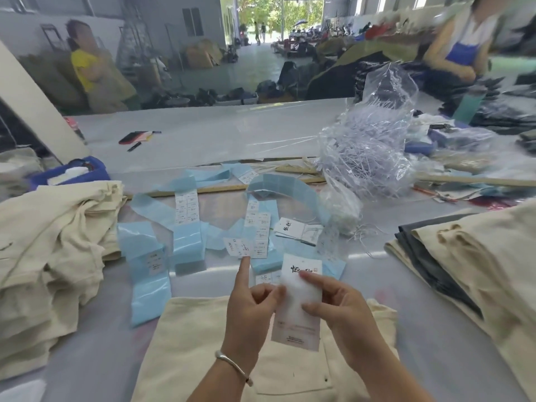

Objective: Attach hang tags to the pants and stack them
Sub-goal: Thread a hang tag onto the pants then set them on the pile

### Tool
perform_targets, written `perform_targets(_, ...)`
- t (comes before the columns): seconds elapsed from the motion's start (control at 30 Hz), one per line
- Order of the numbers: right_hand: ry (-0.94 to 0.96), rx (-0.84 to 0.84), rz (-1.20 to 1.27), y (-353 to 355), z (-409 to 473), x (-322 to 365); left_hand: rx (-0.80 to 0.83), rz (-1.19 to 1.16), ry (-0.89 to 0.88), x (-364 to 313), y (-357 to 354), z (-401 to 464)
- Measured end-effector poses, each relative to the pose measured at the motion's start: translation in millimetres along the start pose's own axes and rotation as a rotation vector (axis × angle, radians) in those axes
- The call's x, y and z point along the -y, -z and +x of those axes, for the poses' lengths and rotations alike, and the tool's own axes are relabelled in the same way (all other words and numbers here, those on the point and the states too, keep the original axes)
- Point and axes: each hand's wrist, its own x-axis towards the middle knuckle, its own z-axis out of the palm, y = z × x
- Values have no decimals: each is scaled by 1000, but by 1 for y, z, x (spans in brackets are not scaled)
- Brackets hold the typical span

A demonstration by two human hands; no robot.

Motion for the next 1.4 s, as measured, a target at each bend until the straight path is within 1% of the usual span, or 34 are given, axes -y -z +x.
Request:
perform_targets(0.07,12,-5,-98,2,-4,3,-17,82,-67,-3,-1,-4)
perform_targets(0.13,65,-49,-329,2,-7,4,-33,210,-163,-9,-1,-7)
perform_targets(0.2,121,-47,-506,-2,-11,8,36,235,-230,-16,-3,-11)
perform_targets(0.27,151,14,-549,-9,-15,12,151,202,-209,-21,-8,-14)
perform_targets(0.33,203,55,-638,-16,-18,13,211,162,-138,-24,-14,-17)
perform_targets(0.43,242,118,-755,-20,-20,16,221,77,-85,-27,-17,-18)
perform_targets(0.57,249,98,-869,-18,-21,24,248,-8,-73,-33,-16,-20)
perform_targets(0.67,273,112,-923,-18,-23,26,273,38,-111,-37,-18,-24)
perform_targets(0.77,249,111,-943,-17,-24,27,265,40,-123,-38,-19,-26)
perform_targets(0.87,219,68,-892,-13,-25,30,280,-35,-97,-39,-19,-27)
perform_targets(0.93,208,13,-786,-9,-27,32,265,-128,-68,-41,-18,-29)
perform_targets(1.0,146,2,-534,-5,-28,34,188,-177,-53,-44,-17,-30)
perform_targets(1.07,79,33,-253,-2,-29,36,101,-209,-42,-48,-15,-31)
perform_targets(1.1,57,30,-176,1,-29,36,78,-215,-37,-51,-14,-31)
perform_targets(1.23,-18,24,-54,9,-29,38,109,-135,-47,-66,-9,-34)
perform_targets(1.3,-41,62,-48,10,-31,39,128,-72,-56,-70,-10,-36)
perform_targets(1.4,-28,112,-76,9,-33,38,114,-41,-16,-71,-14,-38)
